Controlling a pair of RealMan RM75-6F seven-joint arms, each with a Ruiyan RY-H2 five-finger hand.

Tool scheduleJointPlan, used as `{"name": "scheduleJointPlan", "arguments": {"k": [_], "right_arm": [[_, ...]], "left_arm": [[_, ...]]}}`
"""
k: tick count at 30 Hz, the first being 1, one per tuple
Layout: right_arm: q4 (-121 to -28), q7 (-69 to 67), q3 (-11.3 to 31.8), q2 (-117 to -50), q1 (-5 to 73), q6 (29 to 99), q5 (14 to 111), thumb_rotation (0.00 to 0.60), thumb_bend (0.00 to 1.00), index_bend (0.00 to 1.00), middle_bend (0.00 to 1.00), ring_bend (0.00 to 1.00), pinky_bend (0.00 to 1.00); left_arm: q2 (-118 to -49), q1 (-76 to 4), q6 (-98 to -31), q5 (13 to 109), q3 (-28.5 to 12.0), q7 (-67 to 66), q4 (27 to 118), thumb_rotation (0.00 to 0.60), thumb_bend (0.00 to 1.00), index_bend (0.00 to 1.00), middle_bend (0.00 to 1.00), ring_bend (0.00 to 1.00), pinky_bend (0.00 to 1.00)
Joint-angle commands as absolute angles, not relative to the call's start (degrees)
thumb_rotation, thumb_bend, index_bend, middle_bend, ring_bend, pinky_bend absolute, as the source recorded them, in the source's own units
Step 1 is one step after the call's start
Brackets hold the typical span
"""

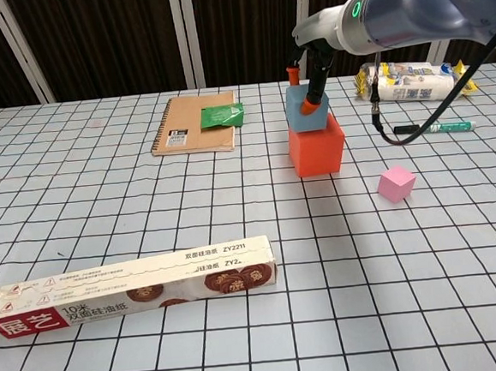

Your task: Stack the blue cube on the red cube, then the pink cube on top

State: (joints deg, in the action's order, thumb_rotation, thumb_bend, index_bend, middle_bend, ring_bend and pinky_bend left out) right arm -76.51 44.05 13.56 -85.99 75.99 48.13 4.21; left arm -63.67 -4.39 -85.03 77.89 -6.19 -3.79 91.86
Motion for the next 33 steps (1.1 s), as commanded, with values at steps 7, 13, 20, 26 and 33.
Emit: {"name": "scheduleJointPlan", "arguments": {"k": [7,13,20,26,33], "right_arm": [[-76.42,44.21,13.38,-85.88,75.79,47.37,4.25,0.600,0.50,0.57,0.00,0.05,0.00],[-76.58,44.23,13.42,-85.75,75.80,47.38,4.34,0.600,0.50,0.57,0.00,0.05,0.00],[-76.33,44.30,13.22,-85.66,75.70,47.09,4.11,0.600,0.50,0.57,0.00,0.05,0.00],[-75.88,44.55,12.99,-85.69,75.74,46.81,3.84,0.600,0.50,0.57,0.00,0.05,0.00],[-75.90,44.60,12.98,-85.64,75.81,46.70,3.91,0.600,0.50,0.57,0.00,0.05,0.00]], "left_arm": [[-63.70,-4.40,-84.99,77.65,-6.30,-3.85,91.87,0.600,0.11,0.03,0.00,0.00,0.00],[-63.73,-4.40,-85.01,77.73,-6.25,-3.95,91.87,0.600,0.11,0.03,0.00,0.00,0.00],[-63.76,-4.50,-84.81,77.63,-6.24,-4.16,91.90,0.600,0.11,0.03,0.00,0.00,0.00],[-63.77,-4.45,-84.94,77.57,-6.29,-4.21,91.94,0.600,0.11,0.03,0.00,0.00,0.00],[-63.82,-4.53,-84.82,77.52,-6.28,-4.43,91.95,0.600,0.11,0.03,0.00,0.00,0.00]]}}
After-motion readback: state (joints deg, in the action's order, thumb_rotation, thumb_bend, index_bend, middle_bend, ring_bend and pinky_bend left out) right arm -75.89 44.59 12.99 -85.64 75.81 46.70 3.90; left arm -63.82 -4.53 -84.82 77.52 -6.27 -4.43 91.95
